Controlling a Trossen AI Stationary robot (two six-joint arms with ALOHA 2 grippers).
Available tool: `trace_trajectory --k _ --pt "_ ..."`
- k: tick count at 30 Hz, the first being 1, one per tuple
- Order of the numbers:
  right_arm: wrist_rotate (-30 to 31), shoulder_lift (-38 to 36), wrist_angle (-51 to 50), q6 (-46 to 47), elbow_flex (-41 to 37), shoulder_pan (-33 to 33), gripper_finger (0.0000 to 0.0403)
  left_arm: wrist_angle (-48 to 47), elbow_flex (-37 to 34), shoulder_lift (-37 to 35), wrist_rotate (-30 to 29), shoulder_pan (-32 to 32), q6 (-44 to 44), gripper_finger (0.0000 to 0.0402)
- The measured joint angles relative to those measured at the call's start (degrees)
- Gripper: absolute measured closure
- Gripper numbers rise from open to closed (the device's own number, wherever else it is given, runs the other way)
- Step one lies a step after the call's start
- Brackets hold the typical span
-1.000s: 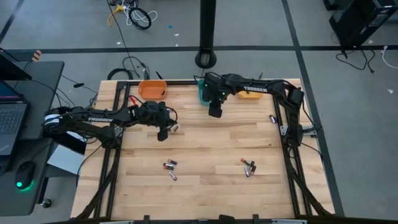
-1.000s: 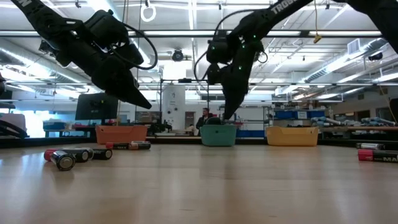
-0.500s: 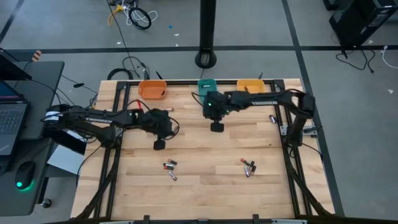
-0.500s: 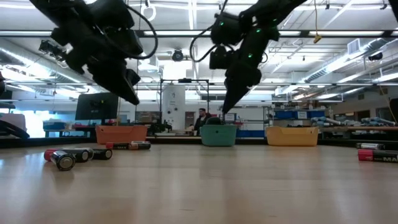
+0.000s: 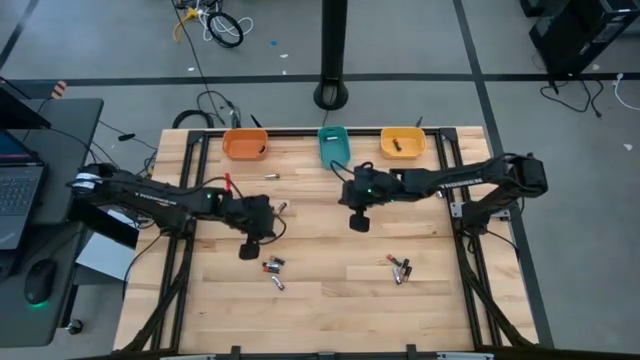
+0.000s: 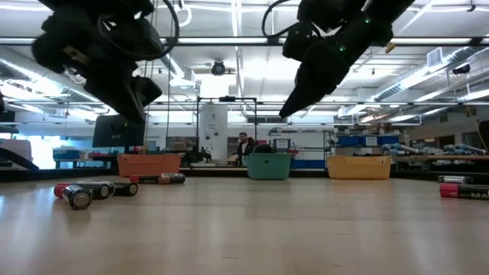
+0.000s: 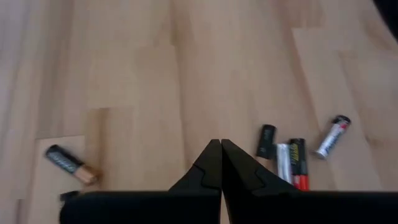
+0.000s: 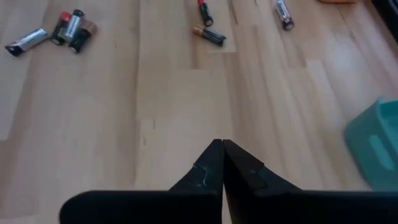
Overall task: Sort batteries
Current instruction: Put the black-silver battery in the green bin
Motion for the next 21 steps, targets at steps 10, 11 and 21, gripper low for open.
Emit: trace_trajectory --k 10,11,21 --pt "4.34 -0.14 2.86 3.22 -0.49 4.58 0.0389 0.39 0.0 0.0 -4.76 -10.29 -4.75 0.0396" --pt "4.48 -0.14 3.33 3.58 -0.38 5.06 0.0388 0.39 0.0 0.0 -5.04 -11.21 -5.54 0.0396" --pt "6.32 -0.16 4.31 7.94 -0.33 8.95 0.0388 0.48 4.18 3.58 -9.72 -20.23 -9.05 0.039"
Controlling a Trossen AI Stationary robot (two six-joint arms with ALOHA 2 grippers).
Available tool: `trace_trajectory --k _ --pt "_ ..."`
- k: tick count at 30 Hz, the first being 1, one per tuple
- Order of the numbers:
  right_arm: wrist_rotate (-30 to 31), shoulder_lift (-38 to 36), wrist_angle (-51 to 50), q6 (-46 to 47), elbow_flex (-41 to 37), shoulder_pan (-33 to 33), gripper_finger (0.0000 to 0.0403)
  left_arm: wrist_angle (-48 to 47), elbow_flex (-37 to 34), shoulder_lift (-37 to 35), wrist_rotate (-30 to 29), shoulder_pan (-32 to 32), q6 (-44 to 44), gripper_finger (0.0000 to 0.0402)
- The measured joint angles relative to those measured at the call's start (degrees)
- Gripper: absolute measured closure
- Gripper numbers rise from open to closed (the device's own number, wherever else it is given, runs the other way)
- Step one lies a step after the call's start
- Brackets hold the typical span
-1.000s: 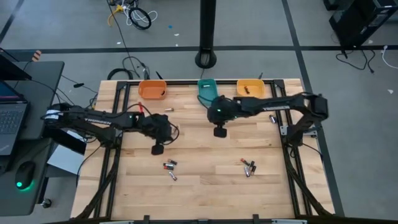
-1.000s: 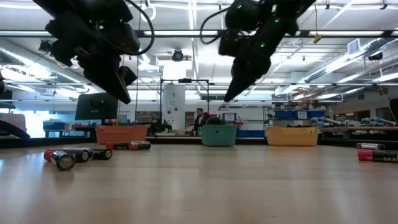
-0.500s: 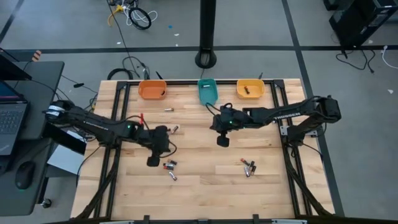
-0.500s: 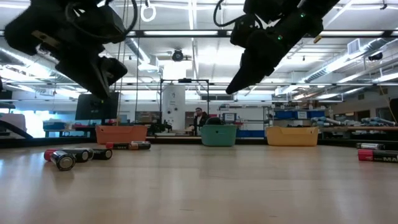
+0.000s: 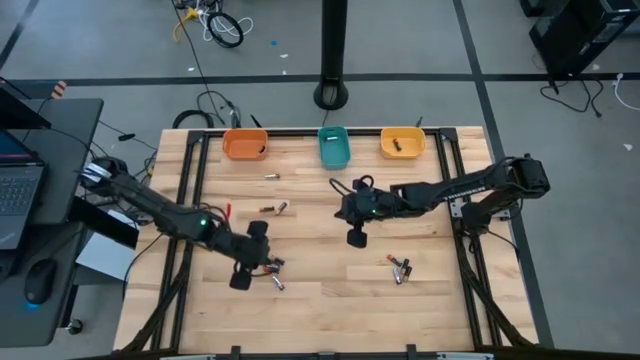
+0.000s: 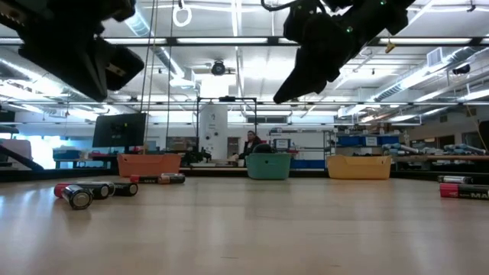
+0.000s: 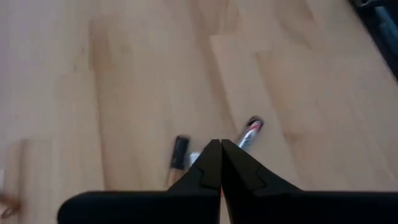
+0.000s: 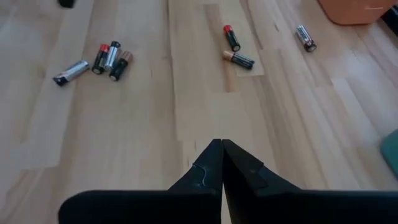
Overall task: Sort batteries
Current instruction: Put the black-silver battery in the green bin
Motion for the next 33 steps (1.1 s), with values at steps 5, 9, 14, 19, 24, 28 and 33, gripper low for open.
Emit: trace_trajectory --k 5,9,14,19,24,28,33 --pt "0.64 0.0 0.41 2.51 0.0 1.45 0.0386 -3.27 5.37 7.19 0.01 -4.35 2.49 0.0375" --pt "2.4 0.0 0.67 3.57 0.0 2.7 0.0389 -6.52 10.16 13.77 0.01 -7.01 5.05 0.0365" --pt "2.79 0.0 0.78 5.04 0.0 3.81 0.0386 -7.76 14.43 20.61 -0.01 -8.3 6.39 0.034" --pt "2.81 0.0 0.76 5.4 0.0 4.82 0.0388 -7.96 15.27 24.03 -0.92 -8.35 7.76 0.0302" --pt "4.15 0.02 0.74 5.36 0.0 5.55 0.0388 -7.93 15.27 24.9 -3.05 -8.06 8.18 0.0266" --pt "4.17 0.02 0.57 5.29 0.01 5.54 0.0386 -7.78 15.23 25.27 -4.74 -7.64 9.33 0.0251" --pt "4.26 0.02 -0.17 4.46 0.02 5.5 0.039 -7.91 15.21 27.46 -4.68 -6.7 9.07 0.025"
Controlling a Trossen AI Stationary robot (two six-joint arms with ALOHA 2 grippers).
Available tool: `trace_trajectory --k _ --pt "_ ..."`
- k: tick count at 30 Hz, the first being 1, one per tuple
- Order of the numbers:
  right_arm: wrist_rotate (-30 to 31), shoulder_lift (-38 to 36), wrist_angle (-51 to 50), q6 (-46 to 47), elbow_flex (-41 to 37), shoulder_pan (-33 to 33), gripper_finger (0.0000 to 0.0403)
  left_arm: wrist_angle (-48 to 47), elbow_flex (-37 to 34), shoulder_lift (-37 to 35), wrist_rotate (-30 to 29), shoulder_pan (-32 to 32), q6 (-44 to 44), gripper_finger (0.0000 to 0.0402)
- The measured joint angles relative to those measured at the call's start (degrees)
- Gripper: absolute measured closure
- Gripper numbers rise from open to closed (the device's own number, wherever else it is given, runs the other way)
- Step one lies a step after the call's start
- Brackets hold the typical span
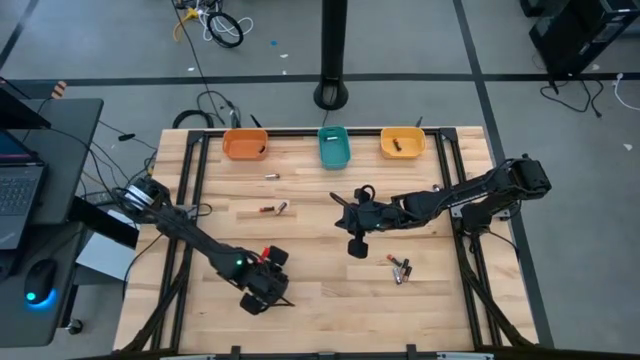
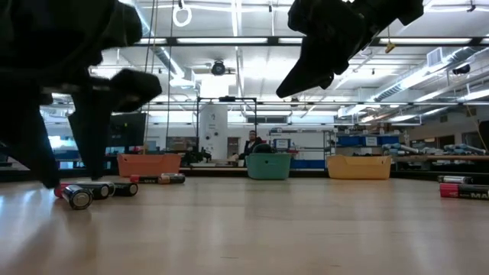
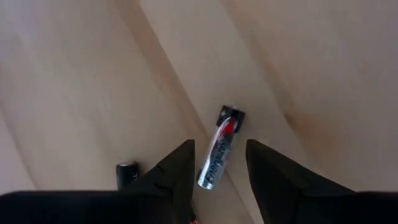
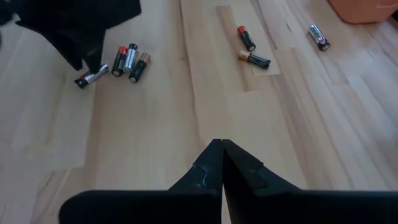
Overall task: Sort batteries
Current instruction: Put the black-silver battery in the green bin
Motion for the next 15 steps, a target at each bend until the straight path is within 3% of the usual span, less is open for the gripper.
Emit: trace_trajectory --k 7,13,15 --pt "-0.04 0.0 -0.76 -1.28 0.0 -0.11 0.0385 0.52 0.2 3.47 0.15 0.22 -0.11 0.0261" --pt "-0.58 0.02 -1.05 -2.53 0.0 -0.11 0.0391 0.44 0.24 3.26 0.7 0.28 -0.01 0.036" --pt "-1.98 -0.17 -2.17 -2.32 0.0 -0.13 0.0388 0.43 0.22 2.92 0.21 0.31 -0.13 0.0362"
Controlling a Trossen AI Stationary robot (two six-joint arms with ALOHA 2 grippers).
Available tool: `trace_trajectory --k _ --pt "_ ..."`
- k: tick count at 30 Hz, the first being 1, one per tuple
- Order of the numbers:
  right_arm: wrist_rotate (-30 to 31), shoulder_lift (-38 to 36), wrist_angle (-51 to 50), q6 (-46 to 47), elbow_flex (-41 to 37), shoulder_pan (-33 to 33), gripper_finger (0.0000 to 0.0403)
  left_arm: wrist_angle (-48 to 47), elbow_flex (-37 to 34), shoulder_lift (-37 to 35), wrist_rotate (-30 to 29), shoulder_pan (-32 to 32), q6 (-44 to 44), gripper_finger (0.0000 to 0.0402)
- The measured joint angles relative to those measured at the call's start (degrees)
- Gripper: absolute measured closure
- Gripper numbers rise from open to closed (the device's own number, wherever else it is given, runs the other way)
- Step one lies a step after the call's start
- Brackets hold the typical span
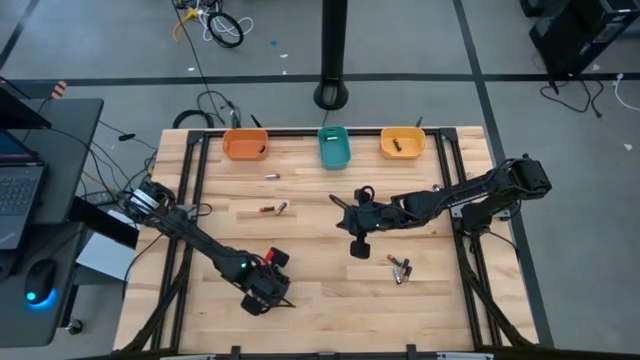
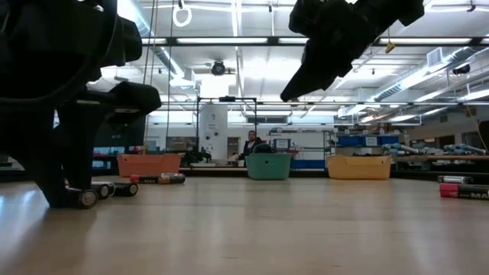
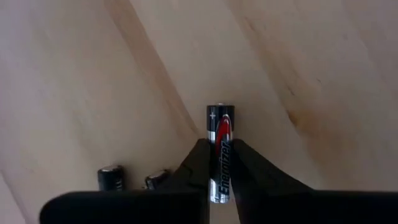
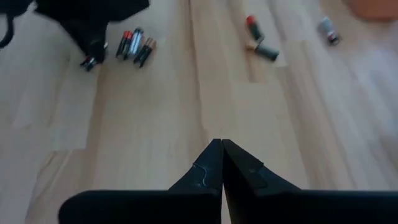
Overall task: Sort batteries
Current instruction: Put the black-silver battery in the green bin
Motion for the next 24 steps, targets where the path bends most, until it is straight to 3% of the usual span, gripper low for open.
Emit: trace_trajectory --k 5,11,18,24 --pt "-0.57 -2.99 -5.82 1.08 0.0 0.36 0.0386 -4.15 1.46 -3.03 -3.87 2.0 -1.15 0.0362" --pt "4.8 -9.35 -12.5 1.4 0.07 0.34 0.0392 -3.06 4.4 -9.85 -4.61 11.55 -1.01 0.0362" --pt "7.86 -11.19 -16.75 2.47 0.08 -2.2 0.0389 -2.42 9.58 -11.89 -2.72 30.36 6.54 0.0362" --pt "7.94 -9.37 -16.2 2.72 -0.85 -4.42 0.039 1.05 16.69 -6.0 8.36 47.77 13.86 0.0362"
